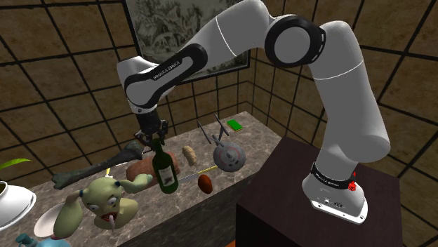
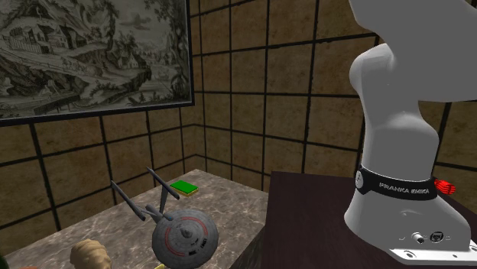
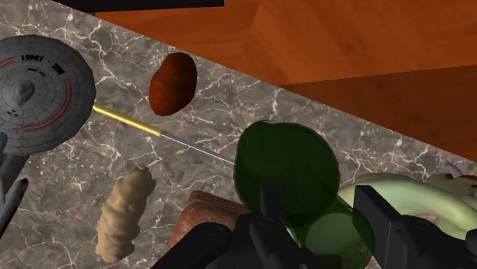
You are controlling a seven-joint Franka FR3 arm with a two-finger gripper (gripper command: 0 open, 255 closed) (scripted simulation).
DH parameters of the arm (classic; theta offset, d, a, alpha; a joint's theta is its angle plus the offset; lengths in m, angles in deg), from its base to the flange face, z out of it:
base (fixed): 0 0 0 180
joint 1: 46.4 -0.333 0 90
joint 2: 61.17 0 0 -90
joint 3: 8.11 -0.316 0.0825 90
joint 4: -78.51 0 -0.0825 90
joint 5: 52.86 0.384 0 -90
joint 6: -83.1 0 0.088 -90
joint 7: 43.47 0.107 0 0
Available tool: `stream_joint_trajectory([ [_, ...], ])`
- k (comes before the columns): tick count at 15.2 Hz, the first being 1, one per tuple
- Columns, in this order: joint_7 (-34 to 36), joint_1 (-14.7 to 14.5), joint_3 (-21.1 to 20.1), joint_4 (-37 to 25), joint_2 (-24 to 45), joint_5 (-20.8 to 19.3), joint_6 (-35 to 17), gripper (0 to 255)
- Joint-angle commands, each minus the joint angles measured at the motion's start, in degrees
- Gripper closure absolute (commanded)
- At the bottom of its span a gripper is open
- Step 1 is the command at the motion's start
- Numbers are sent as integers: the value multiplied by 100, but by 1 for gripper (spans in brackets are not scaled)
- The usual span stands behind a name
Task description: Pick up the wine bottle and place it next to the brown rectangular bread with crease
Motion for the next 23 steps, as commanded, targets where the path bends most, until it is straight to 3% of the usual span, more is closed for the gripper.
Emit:
stream_joint_trajectory([
  [1, -11, 2, 7, 33, 70, -7, -108, 255],
  [14, -36, -25, 44, 274, 574, -54, -850, 255],
  [23, -36, -27, 46, 277, 604, -56, -883, 255],
])
